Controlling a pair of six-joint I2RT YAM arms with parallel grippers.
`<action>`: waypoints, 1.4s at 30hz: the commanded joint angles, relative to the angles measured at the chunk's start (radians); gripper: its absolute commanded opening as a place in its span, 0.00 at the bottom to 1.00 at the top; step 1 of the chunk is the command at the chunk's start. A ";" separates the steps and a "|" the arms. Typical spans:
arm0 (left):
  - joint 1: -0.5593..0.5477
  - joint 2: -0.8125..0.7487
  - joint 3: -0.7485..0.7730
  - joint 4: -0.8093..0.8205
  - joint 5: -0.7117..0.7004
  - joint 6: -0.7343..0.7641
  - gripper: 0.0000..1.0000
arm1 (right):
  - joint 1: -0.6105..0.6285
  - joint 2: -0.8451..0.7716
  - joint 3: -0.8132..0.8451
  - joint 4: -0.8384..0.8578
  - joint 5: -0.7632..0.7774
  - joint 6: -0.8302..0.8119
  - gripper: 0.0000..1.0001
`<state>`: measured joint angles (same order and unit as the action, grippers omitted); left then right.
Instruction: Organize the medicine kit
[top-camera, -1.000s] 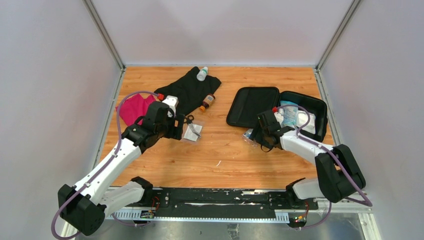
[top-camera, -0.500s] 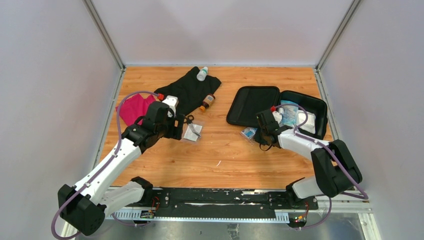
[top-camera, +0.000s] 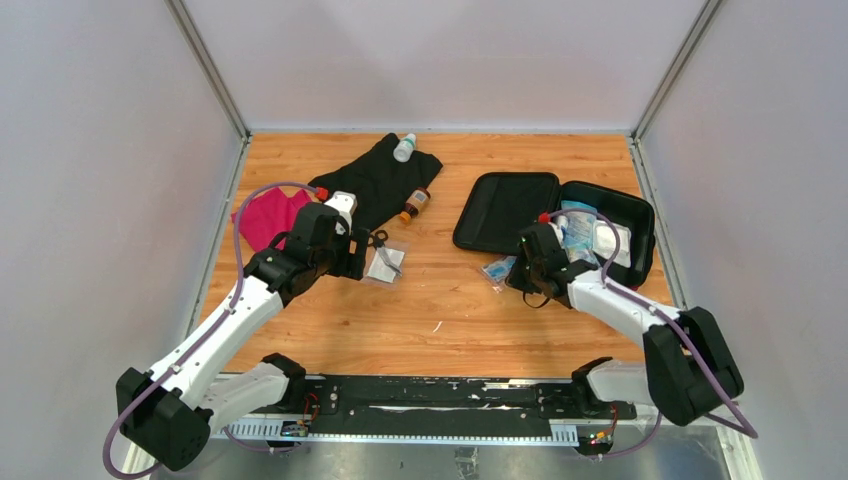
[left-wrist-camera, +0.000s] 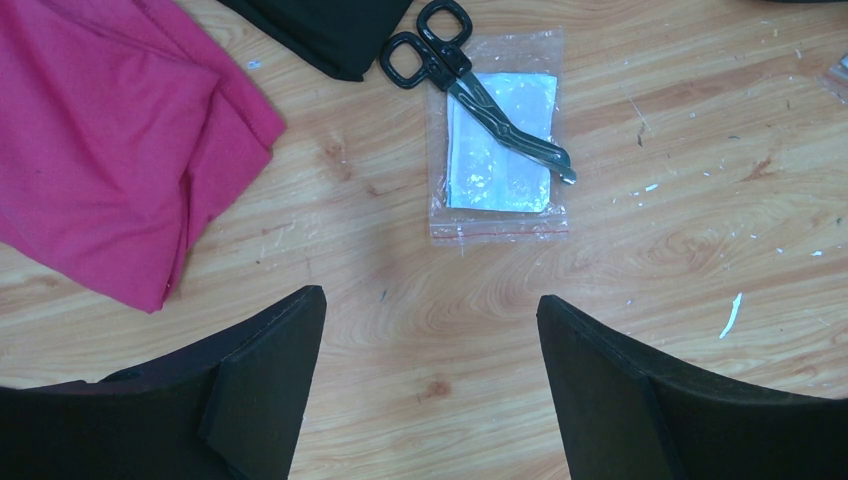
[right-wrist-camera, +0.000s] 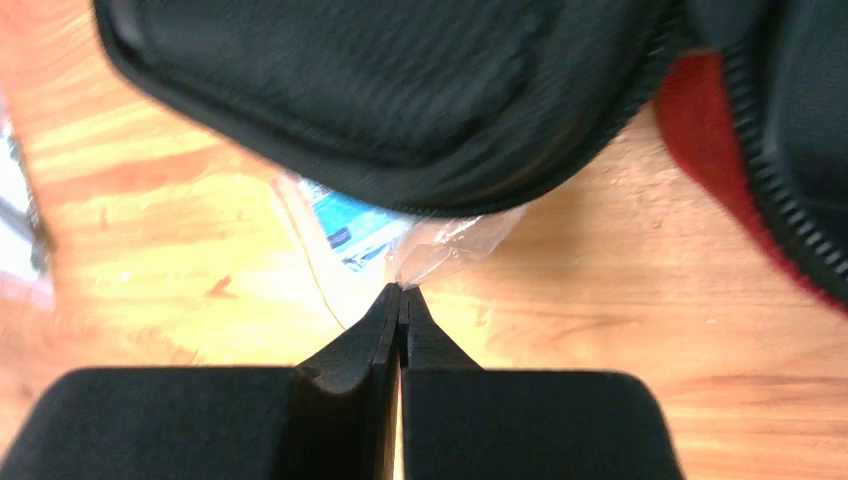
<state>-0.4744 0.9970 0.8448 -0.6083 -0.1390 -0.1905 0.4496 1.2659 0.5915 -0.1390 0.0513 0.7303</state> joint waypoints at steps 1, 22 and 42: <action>0.003 0.005 -0.009 0.005 -0.004 0.011 0.83 | 0.033 -0.060 0.027 -0.105 -0.103 -0.064 0.00; 0.003 0.009 -0.006 0.007 0.027 0.013 0.83 | -0.037 -0.278 0.489 -0.539 0.302 -0.292 0.00; 0.003 0.012 -0.006 0.009 0.039 0.013 0.84 | -0.630 0.162 0.646 -0.368 0.111 -0.313 0.00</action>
<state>-0.4744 1.0050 0.8448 -0.6079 -0.1112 -0.1905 -0.1043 1.3899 1.1992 -0.5858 0.2310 0.3992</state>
